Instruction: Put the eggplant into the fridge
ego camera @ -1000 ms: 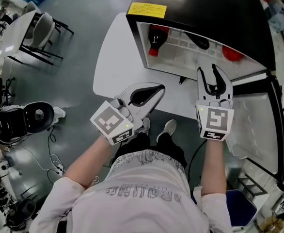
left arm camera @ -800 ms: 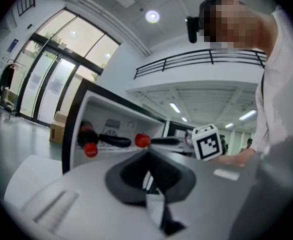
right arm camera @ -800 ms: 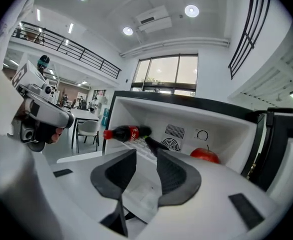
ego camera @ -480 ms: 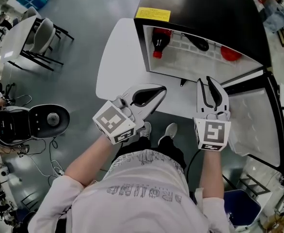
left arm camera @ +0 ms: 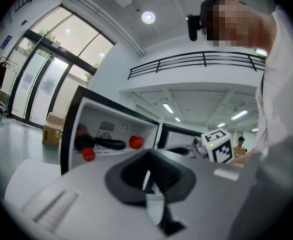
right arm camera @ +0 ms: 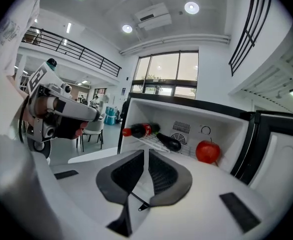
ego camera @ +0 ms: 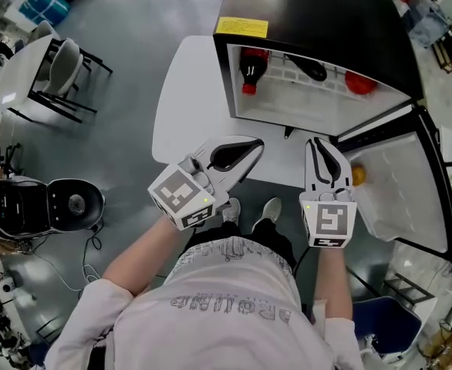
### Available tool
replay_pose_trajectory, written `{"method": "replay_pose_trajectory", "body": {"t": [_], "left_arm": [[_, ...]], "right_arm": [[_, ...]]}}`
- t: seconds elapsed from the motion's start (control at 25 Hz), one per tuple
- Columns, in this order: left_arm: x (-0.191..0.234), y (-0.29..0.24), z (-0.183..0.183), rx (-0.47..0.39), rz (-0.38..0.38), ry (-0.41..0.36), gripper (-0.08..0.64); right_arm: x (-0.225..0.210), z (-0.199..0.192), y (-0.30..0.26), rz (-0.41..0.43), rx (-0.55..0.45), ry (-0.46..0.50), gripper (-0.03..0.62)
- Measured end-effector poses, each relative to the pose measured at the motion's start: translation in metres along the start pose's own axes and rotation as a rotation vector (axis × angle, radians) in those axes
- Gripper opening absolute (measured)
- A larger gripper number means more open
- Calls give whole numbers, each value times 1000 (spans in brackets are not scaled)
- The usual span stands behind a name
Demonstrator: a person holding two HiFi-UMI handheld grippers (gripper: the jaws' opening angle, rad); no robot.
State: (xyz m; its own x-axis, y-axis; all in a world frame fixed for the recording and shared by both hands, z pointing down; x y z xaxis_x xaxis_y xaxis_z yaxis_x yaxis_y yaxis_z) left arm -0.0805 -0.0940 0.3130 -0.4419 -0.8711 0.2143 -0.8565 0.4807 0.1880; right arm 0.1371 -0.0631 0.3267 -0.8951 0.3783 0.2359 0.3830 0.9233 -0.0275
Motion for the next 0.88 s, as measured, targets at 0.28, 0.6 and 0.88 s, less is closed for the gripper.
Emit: {"method": "replay_pose_trajectory", "body": {"t": [0.28, 0.6, 0.88], "left_arm": [[1, 5, 4, -3, -5, -6, 8], [0, 8, 6, 3, -7, -10, 8], [-2, 3, 3, 4, -11, -11, 8]], "right_arm": [[8, -2, 6, 28, 10, -24, 23], [16, 4, 11, 54, 10, 6, 9], [14, 6, 12, 70, -6, -2, 6]]}}
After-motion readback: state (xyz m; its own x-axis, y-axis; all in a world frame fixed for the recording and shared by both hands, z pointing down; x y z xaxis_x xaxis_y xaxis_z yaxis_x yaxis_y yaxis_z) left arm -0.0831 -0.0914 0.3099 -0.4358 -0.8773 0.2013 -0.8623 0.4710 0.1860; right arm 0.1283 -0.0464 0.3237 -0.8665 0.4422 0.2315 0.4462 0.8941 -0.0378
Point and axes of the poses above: the fingertips, and each gripper's own axes: y backward along the fingers, x to its left, z out of its top, the point moved 10 cm from there along y, backward along the fingers, and after that the axes turned 15 degrees about -x, right-handed, at the moved point
